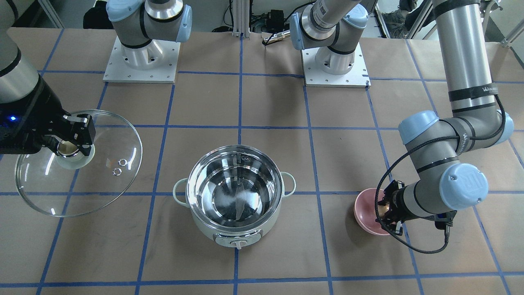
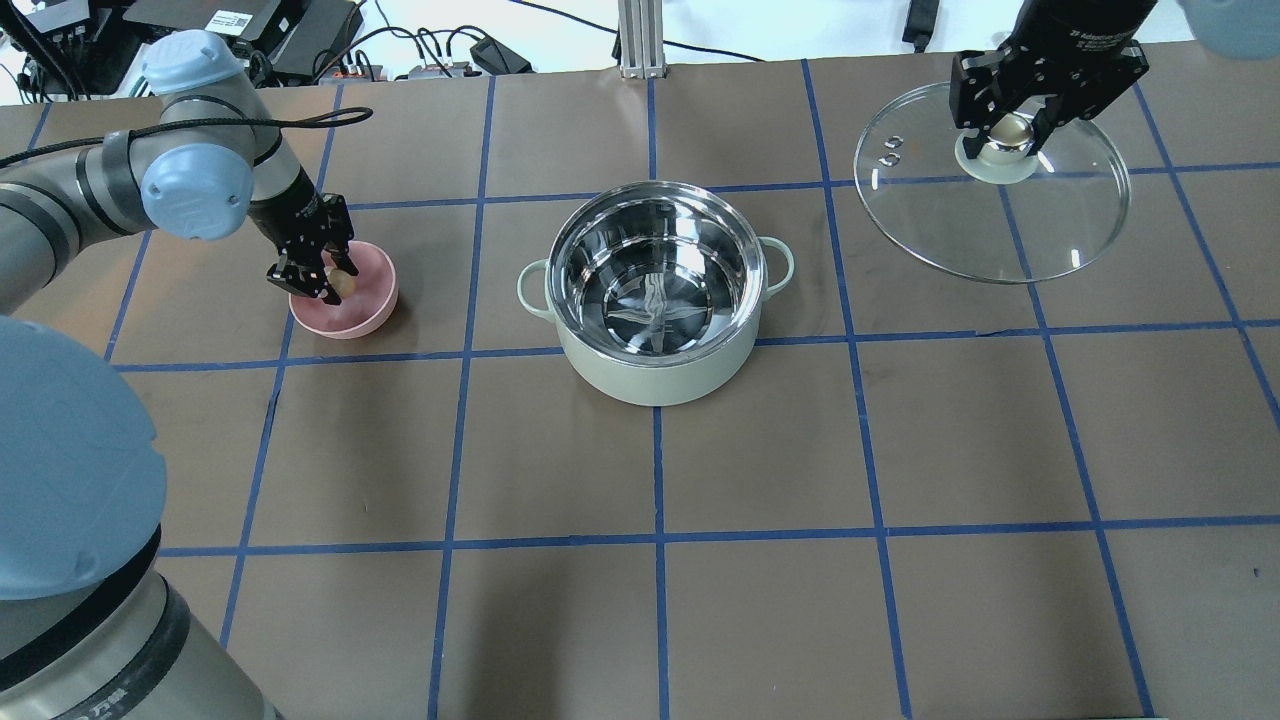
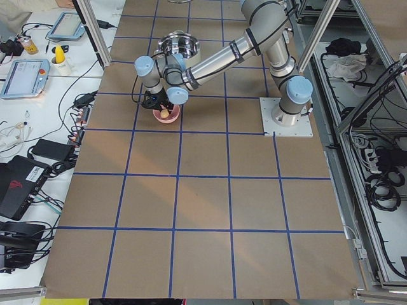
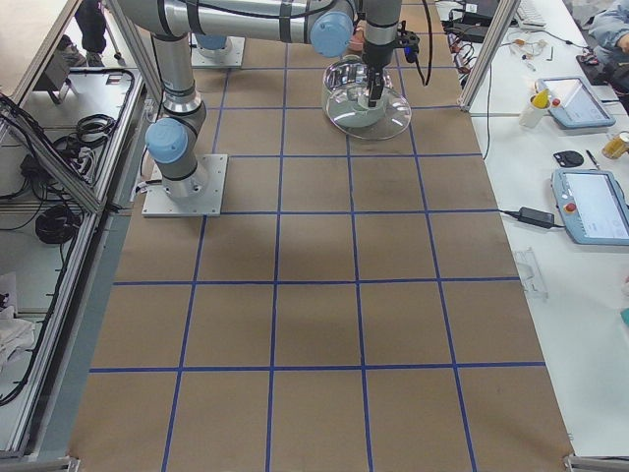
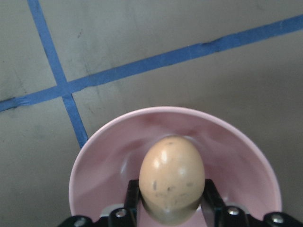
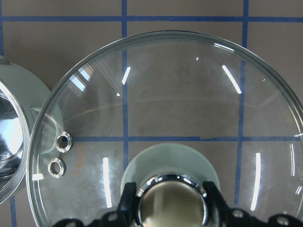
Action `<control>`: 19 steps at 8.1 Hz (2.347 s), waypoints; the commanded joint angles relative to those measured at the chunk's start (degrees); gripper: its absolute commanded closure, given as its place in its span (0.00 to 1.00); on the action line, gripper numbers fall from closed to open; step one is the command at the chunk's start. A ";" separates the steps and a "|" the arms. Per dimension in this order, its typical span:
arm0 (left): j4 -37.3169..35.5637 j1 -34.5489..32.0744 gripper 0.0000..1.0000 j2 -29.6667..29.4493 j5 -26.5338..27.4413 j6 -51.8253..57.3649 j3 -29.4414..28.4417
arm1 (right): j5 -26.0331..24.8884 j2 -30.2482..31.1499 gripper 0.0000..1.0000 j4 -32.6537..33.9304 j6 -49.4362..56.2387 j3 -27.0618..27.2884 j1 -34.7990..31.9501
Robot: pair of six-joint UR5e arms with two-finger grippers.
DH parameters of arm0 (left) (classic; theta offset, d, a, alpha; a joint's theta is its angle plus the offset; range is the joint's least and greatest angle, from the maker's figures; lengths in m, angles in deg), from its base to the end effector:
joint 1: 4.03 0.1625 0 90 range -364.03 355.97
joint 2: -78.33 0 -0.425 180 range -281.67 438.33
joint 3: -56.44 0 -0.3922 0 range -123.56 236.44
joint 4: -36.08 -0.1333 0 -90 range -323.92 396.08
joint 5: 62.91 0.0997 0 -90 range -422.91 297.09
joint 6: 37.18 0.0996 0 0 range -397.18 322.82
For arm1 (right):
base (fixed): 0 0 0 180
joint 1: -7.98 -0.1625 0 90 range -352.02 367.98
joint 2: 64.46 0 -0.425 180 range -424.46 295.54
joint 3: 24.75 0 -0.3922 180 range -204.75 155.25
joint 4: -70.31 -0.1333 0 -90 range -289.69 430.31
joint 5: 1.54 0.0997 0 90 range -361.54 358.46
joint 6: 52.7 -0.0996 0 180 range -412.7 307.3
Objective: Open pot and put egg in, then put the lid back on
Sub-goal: 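Lift the egg with the left gripper and carry it over the pot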
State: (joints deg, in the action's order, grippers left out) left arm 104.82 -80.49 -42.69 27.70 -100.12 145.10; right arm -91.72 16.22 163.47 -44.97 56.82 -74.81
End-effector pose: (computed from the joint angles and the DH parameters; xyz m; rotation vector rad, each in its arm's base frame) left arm 0.0222 -0.6569 0.2194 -1.8957 2.4074 0.1981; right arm 0.0611 -0.5768 0.4802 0.0141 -3.1327 0.0609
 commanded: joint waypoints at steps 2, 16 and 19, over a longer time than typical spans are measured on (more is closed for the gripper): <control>0.00 -0.44 0.94 5.70 -0.17 -3.33 -0.76 | 0.00 0.18 0.82 -0.09 0.00 0.00 0.00; -5.01 -27.24 0.72 4.05 -17.83 -54.03 -5.77 | -0.18 -0.17 0.82 0.00 0.44 0.00 0.00; -6.42 -29.35 0.00 3.42 -18.02 -54.66 -5.86 | 0.00 -0.17 0.82 0.09 0.70 0.00 0.00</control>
State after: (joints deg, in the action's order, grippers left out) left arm 99.22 -108.94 -39.07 9.77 -154.35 139.31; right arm -91.79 16.06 163.54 -44.40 56.82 -74.81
